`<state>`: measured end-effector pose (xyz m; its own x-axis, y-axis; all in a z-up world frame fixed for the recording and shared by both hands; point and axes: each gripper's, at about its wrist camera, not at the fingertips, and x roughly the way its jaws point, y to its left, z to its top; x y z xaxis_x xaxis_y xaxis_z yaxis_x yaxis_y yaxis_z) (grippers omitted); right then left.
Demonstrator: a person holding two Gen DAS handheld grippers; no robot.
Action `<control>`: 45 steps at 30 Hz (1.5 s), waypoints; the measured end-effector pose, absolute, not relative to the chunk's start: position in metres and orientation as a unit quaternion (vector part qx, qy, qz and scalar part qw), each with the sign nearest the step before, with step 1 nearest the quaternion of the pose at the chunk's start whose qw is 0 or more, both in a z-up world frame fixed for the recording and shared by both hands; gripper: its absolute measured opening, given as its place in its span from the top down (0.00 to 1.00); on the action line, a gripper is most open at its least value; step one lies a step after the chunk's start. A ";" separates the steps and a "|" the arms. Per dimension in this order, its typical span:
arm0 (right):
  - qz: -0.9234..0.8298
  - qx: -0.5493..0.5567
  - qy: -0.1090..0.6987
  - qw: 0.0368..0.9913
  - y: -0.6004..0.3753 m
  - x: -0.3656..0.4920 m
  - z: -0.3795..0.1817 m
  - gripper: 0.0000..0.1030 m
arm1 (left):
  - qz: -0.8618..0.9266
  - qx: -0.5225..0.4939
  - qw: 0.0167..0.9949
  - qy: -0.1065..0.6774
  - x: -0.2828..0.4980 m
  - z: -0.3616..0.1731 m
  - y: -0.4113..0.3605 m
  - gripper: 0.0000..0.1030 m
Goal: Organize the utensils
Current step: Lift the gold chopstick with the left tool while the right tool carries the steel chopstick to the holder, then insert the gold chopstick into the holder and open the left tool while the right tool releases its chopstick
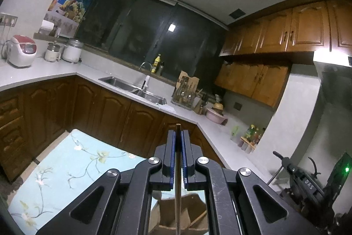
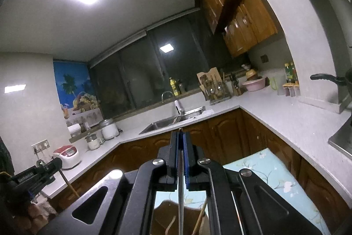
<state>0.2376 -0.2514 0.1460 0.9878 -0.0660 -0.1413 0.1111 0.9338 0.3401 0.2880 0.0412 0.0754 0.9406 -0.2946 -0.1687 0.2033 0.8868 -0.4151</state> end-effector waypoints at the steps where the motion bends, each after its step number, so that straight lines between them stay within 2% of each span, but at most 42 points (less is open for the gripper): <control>1: -0.046 0.176 0.063 0.981 -0.251 0.240 0.145 0.96 | -0.129 -0.203 0.964 0.113 0.292 0.073 0.041 0.97; 15: -0.059 0.168 0.071 0.982 -0.254 0.267 0.119 0.96 | -0.114 -0.217 0.962 0.118 0.336 0.043 0.030 0.97; 28: -0.061 0.196 0.100 0.974 -0.263 0.278 0.063 0.96 | -0.105 -0.203 0.962 0.151 0.387 0.002 0.011 0.97; 45: -0.053 0.202 0.160 0.965 -0.260 0.290 0.031 0.96 | -0.125 -0.154 0.961 0.192 0.377 -0.011 -0.006 0.96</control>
<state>0.2898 -0.2600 0.0309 0.9434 -0.0380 -0.3296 0.1668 0.9130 0.3723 0.3768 -0.0060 -0.0110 0.8955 -0.2987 -0.3299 0.1810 0.9217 -0.3432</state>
